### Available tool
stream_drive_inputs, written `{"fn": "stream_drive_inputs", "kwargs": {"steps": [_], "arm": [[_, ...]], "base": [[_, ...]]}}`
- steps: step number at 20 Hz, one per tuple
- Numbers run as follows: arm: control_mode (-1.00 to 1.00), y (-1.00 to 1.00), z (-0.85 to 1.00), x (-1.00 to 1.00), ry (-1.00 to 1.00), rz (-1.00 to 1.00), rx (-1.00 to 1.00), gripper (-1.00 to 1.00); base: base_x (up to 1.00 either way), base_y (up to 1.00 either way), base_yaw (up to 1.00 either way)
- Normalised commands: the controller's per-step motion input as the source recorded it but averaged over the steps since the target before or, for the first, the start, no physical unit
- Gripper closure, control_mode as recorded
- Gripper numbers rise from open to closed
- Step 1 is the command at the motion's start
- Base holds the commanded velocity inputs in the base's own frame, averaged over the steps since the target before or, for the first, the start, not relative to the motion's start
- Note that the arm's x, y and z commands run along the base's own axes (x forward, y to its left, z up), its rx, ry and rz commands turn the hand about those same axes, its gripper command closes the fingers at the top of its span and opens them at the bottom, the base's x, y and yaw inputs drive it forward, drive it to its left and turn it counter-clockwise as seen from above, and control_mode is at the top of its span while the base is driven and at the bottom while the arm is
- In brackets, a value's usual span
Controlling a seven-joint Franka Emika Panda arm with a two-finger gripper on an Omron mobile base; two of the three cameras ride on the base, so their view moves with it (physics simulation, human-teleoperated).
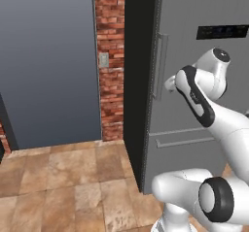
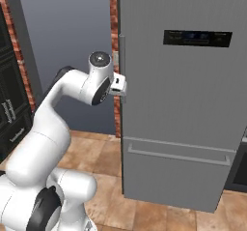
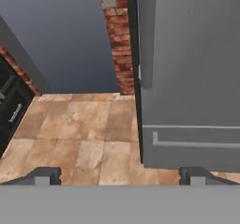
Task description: Retrieve the pear and banana from the fridge and place them into the bowl on the dining table.
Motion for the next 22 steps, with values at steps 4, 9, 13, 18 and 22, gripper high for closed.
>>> {"fn": "stream_drive_inputs", "kwargs": {"steps": [4, 9, 13, 18, 22], "arm": [[-1.00, -0.05, 0.00, 0.29, -0.28, 0.00, 0.00, -1.00], [-1.00, -0.26, 0.14, 0.33, -0.03, 0.00, 0.00, -1.00], [-1.00, -0.21, 0.16, 0.45, 0.00, 0.00, 0.00, -1.00], [-1.00, -0.02, 0.01, 0.57, -0.03, 0.00, 0.00, -1.00], [-1.00, 0.00, 0.00, 0.63, -0.05, 0.00, 0.00, -1.00]], "base": [[0.00, 0.00, 0.00], [0.00, 0.00, 0.00], [0.00, 0.00, 0.00], [0.00, 0.00, 0.00], [0.00, 0.00, 0.00]]}}
